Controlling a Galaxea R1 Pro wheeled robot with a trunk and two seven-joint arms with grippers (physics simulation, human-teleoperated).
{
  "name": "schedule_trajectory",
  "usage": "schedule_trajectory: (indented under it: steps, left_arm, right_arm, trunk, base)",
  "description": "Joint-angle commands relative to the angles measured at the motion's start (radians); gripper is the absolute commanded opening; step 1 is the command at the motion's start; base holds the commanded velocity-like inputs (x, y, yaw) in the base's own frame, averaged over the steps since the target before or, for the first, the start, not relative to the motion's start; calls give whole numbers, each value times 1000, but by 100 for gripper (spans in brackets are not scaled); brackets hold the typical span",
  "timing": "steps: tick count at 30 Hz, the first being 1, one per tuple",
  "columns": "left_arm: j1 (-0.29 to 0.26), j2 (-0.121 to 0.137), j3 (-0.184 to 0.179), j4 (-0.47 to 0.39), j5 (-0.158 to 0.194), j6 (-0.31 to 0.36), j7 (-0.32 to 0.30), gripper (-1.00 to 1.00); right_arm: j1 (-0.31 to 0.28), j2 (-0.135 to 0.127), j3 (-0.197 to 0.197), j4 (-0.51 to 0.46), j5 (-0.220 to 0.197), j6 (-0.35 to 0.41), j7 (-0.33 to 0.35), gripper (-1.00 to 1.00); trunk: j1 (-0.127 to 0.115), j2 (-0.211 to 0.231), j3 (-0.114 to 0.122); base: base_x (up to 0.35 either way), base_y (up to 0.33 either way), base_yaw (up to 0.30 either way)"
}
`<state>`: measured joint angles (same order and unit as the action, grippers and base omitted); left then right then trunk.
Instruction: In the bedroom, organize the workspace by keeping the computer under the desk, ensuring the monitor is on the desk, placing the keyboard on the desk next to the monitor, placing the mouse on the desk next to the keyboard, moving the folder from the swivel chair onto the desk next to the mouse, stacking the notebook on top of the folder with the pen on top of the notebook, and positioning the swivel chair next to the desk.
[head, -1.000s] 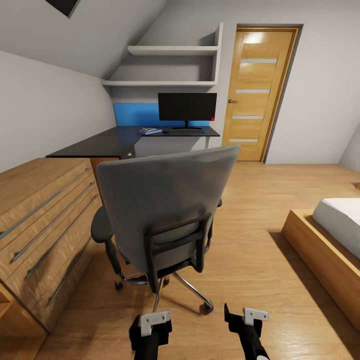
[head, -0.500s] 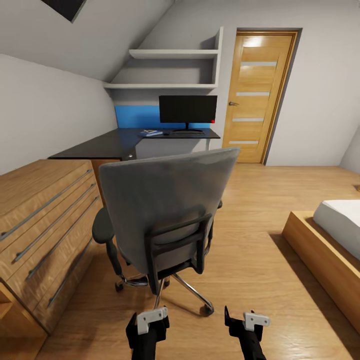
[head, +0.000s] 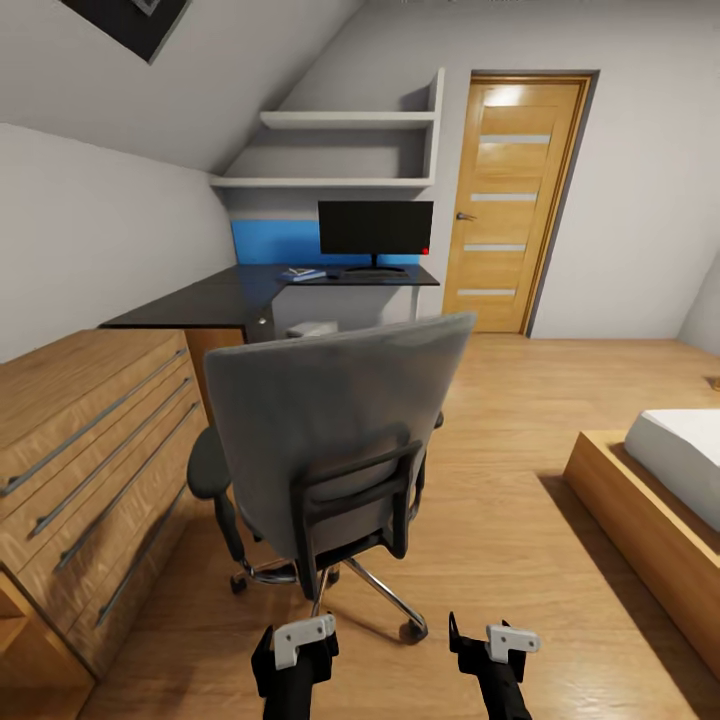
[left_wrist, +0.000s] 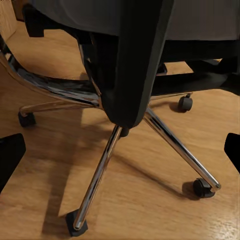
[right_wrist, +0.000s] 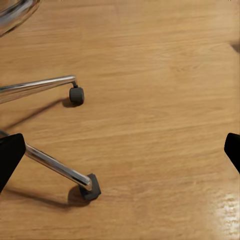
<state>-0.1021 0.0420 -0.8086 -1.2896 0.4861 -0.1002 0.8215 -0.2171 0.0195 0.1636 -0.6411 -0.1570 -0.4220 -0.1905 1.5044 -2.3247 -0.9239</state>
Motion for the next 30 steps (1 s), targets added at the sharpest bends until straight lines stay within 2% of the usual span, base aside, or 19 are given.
schedule_trajectory:
  steps: [1, 17, 30]
  left_arm:
    - [-1, 1, -3, 0, 11, -10, 4, 100]
    - [-2, 1, -3, 0, 11, -10, 4, 100]
    - [-2, 1, -3, 1, 14, -9, 4, 100]
  right_arm:
    - [-1, -1, 7, 1, -10, -5, -6, 100]
    - [-1, -1, 7, 1, -10, -5, -6, 100]
    - [-1, -1, 7, 1, -10, -5, -5, 100]
  trunk:
    - [-4, 7, 2]
    - [-65, 119, 53]
    - [-65, 119, 53]
  base:
    - [0, 0, 1]
    - [0, 0, 0]
    - [16, 10, 0]
